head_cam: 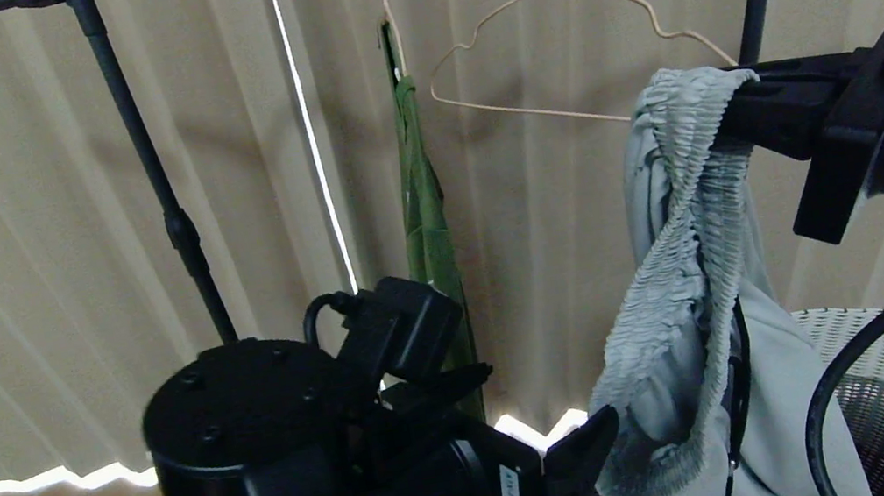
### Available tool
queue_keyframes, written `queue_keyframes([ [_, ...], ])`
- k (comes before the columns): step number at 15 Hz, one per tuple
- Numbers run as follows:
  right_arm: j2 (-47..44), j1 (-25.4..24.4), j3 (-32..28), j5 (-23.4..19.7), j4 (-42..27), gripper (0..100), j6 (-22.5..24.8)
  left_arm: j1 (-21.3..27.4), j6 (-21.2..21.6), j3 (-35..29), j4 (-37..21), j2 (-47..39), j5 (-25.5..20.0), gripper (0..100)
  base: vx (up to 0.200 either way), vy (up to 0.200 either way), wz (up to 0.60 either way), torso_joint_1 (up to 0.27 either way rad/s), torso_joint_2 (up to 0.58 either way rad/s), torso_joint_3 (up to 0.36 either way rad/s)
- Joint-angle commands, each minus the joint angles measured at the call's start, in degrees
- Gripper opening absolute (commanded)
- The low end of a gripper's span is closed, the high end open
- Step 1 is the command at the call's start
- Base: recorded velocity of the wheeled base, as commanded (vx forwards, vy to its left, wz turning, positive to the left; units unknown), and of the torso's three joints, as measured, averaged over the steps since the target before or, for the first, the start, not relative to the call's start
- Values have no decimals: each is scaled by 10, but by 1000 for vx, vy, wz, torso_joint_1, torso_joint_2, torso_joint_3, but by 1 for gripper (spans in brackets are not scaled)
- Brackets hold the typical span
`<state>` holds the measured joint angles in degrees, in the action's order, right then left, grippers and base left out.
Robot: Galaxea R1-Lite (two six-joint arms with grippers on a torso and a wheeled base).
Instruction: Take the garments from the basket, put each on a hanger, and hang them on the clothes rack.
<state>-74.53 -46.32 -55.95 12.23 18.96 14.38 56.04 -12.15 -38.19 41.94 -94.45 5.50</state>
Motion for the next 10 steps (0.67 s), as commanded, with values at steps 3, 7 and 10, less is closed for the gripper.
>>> queue_keyframes([
  [3, 2, -24, -2, 0, 9, 0, 0, 4, -1, -5, 2, -78, 35, 100, 0, 0, 0, 0, 0, 0],
  [7, 4, -25, -3, -11, 26, 0, 0, 4, -10, -1, 2, -92, 35, 100, 0, 0, 0, 0, 0, 0],
  [10, 11, -25, 1, -18, 26, 0, 0, 4, -20, 2, 3, -92, 34, 100, 0, 0, 0, 0, 0, 0],
])
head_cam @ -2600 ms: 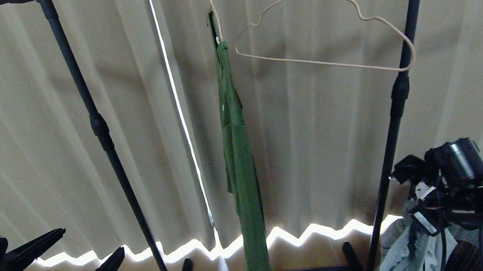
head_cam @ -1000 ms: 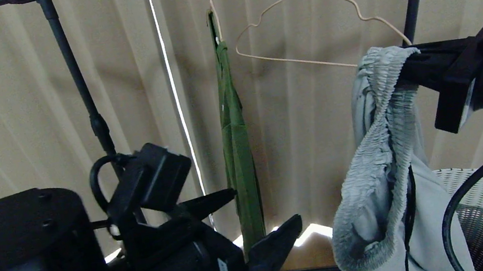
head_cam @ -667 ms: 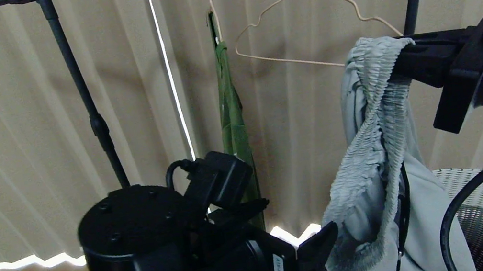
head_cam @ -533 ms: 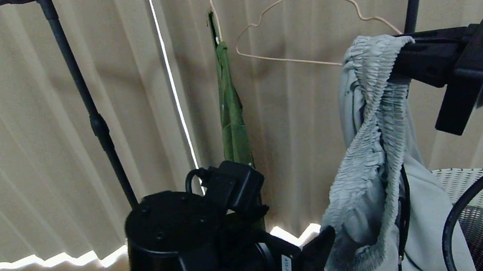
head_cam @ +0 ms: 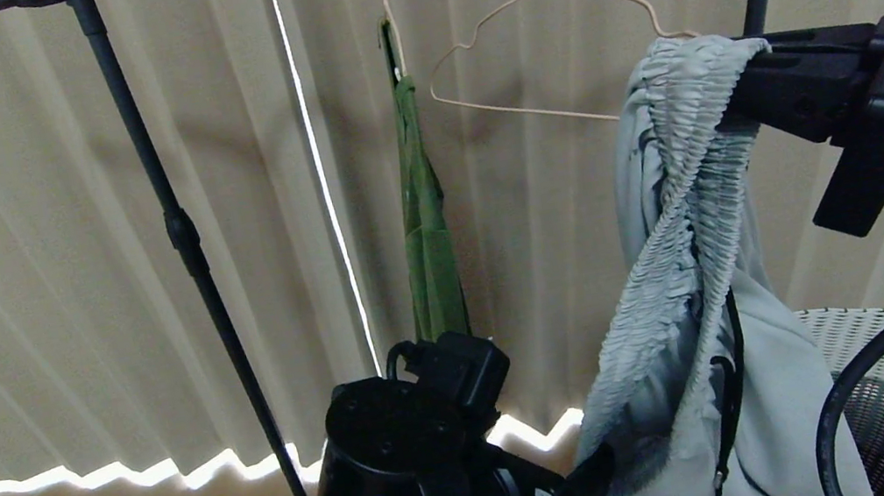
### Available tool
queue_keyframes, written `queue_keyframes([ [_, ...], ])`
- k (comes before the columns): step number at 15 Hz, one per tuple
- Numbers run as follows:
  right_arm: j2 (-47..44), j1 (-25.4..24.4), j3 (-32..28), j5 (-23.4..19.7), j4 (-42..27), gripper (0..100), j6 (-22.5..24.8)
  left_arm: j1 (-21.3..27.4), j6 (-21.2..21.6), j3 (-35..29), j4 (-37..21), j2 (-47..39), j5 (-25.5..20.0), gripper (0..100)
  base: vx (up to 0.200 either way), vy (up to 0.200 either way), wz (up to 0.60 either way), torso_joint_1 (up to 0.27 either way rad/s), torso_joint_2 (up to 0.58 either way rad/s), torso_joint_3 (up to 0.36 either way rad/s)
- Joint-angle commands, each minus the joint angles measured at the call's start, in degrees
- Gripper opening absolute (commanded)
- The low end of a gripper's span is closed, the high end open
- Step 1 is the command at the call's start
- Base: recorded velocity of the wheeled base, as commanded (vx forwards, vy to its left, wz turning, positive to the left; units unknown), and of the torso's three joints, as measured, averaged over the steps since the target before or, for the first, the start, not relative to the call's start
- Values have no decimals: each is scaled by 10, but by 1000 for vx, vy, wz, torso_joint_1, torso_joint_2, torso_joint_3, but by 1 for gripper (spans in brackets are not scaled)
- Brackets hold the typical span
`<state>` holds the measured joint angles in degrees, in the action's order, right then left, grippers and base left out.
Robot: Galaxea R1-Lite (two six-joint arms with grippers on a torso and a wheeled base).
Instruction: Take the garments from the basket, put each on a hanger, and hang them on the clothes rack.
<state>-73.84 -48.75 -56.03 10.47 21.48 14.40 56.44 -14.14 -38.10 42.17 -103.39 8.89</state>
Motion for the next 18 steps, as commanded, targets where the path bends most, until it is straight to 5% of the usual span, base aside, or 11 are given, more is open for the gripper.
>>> queue_keyframes([
  [1, 5, 0, 1, -1, 1, 0, 0, 0, 0, 5, 4, -2, 0, 0, 0, 0, 0, 0, 0, 0],
  [6, 12, 0, 5, -2, 1, 0, 0, -1, 17, 72, 81, 9, 3, 0, 0, 0, 0, 0, 0, 0],
  [9, 11, 1, 8, -2, 0, 0, 0, -15, 96, 156, 160, 53, 57, 0, 0, 0, 0, 0, 0, 0],
  [11, 9, 5, 12, -1, 0, 0, 1, -61, 127, 156, 155, 113, 58, 0, 0, 0, 0, 0, 0, 0],
  [12, 8, 9, 16, 0, 0, 0, 1, -84, 134, 143, 133, 140, 58, 0, 0, 0, 0, 0, 0, 0],
  [14, 7, 18, 20, 2, 1, 0, 2, -144, 137, 43, -58, 263, 54, 0, 0, 0, 0, 0, 0, 0],
  [18, 6, 40, 16, 2, 3, 0, 3, -175, 138, -165, -305, 362, 46, 0, 0, 0, 0, 0, 0, 0],
])
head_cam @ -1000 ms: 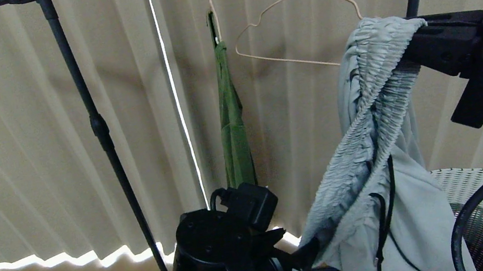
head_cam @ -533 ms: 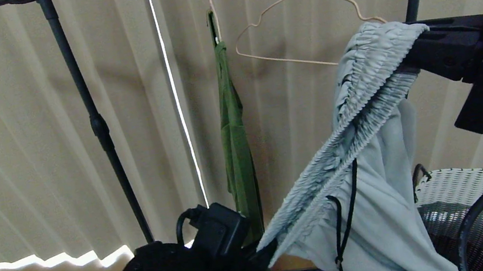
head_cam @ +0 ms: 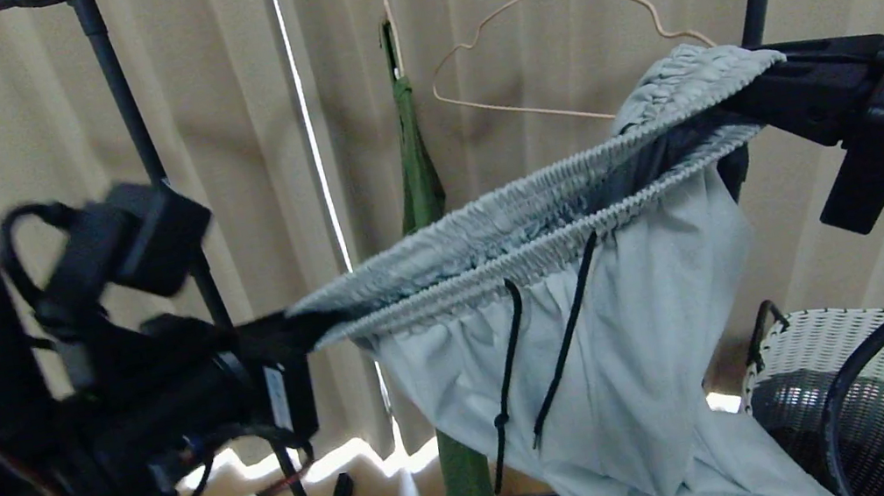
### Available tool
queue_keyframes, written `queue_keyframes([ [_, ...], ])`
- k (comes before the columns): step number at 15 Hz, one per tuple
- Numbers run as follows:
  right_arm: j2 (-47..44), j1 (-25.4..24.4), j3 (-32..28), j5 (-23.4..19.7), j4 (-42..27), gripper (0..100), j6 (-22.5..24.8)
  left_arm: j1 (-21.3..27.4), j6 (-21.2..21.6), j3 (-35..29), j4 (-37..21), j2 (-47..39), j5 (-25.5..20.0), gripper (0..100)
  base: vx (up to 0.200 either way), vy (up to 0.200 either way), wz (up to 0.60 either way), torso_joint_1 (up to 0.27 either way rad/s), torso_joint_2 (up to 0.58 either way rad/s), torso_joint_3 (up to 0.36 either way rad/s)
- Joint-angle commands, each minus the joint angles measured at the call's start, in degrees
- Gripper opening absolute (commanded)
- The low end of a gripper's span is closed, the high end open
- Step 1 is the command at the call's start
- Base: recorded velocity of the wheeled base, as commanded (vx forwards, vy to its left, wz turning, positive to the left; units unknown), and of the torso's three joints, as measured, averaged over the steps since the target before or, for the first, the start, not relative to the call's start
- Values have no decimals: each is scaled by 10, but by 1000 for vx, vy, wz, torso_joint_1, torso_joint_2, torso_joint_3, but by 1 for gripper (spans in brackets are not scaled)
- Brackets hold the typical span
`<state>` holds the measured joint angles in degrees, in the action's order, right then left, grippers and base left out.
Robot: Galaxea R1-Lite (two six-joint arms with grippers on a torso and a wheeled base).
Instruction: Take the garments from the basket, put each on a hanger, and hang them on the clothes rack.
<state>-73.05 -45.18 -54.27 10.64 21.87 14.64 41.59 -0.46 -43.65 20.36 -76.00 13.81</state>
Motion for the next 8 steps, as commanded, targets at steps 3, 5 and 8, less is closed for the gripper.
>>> queue_keyframes([
  [3, -2, 26, -13, 0, -1, 0, 2, -27, 5, -254, -197, 88, -3, 0, 0, 0, 0, 0, 0, 0],
  [5, -2, 42, -16, 1, -1, 0, 2, -27, 22, -318, -224, 72, -3, 0, 0, 0, 0, 0, 0, 0],
  [8, -3, 58, -15, 1, -1, 0, 2, -22, 27, -295, -224, 59, -2, 0, 0, 0, 0, 0, 0, 0],
])
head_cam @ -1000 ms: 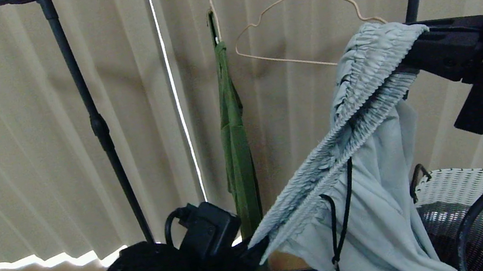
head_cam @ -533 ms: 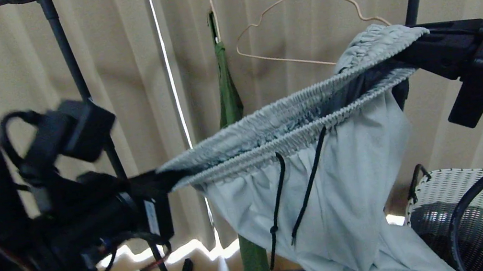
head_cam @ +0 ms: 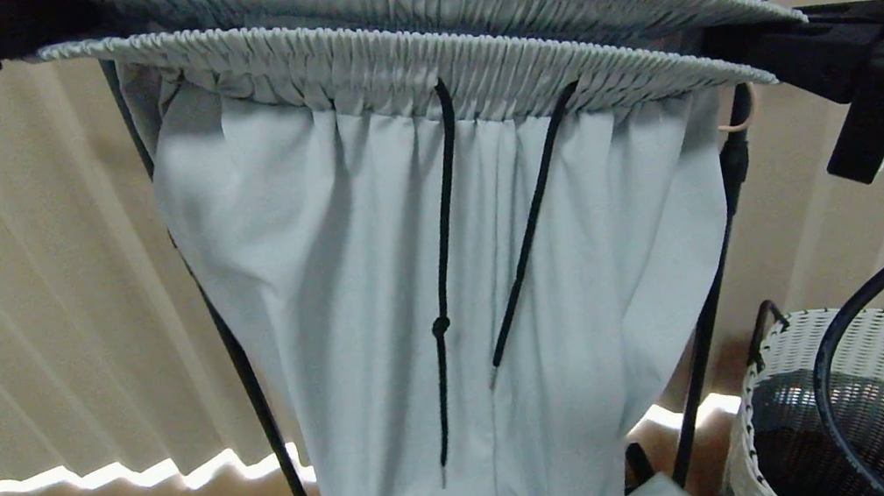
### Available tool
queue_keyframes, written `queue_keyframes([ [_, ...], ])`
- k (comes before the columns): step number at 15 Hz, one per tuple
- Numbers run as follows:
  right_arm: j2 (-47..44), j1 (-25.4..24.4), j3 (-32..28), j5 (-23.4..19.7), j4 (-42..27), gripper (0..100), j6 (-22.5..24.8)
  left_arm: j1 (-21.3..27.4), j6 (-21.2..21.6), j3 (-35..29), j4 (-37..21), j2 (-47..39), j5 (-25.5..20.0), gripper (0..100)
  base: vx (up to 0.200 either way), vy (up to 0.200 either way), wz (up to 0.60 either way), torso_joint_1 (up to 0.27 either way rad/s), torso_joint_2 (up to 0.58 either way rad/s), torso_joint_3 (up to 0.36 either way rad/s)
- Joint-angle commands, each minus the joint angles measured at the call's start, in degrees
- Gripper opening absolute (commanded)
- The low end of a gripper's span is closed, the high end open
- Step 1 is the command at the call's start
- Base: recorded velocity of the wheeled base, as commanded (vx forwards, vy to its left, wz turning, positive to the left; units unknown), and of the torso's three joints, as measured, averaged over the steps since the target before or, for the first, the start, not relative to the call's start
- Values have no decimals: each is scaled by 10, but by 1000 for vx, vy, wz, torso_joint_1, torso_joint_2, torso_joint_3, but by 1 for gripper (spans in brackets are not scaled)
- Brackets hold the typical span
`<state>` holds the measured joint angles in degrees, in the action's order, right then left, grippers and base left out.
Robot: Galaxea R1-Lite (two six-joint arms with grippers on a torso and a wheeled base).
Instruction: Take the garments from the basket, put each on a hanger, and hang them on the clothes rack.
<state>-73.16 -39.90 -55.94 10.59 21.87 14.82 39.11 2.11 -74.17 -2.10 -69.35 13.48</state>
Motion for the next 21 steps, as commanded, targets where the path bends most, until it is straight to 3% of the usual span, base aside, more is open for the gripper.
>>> queue_keyframes([
  [1, -1, 6, 3, 1, -1, 0, -1, 3, 0, 40, 3, -8, 1, 0, 0, 0, 0, 0, 0, 0],
  [4, -8, 23, 1, 1, -1, 0, -1, 3, -4, 124, 6, -10, 1, 0, 0, 0, 0, 0, 0, 0],
  [6, -19, 27, 2, 0, 10, 0, -1, 3, -5, 146, 17, -13, 2, 0, 0, 0, 0, 0, 0, 0],
  [9, -40, 31, 0, 2, 49, 0, 1, 4, -5, 147, 44, -12, 2, 0, 0, 0, 0, 0, 0, 0],
  [14, -42, 31, 3, 4, 52, 0, 1, 5, -5, 146, 46, -12, 2, 0, 0, 0, 0, 0, 0, 0],
  [19, -1, 35, 16, 7, 44, 0, 3, 0, -2, 109, 132, -109, 8, 0, 0, 0, 0, 0, 0, 0],
  [21, 33, 40, 30, 7, 29, 0, 7, 0, -1, 80, 140, -150, 13, 0, 0, 0, 0, 0, 0, 0],
])
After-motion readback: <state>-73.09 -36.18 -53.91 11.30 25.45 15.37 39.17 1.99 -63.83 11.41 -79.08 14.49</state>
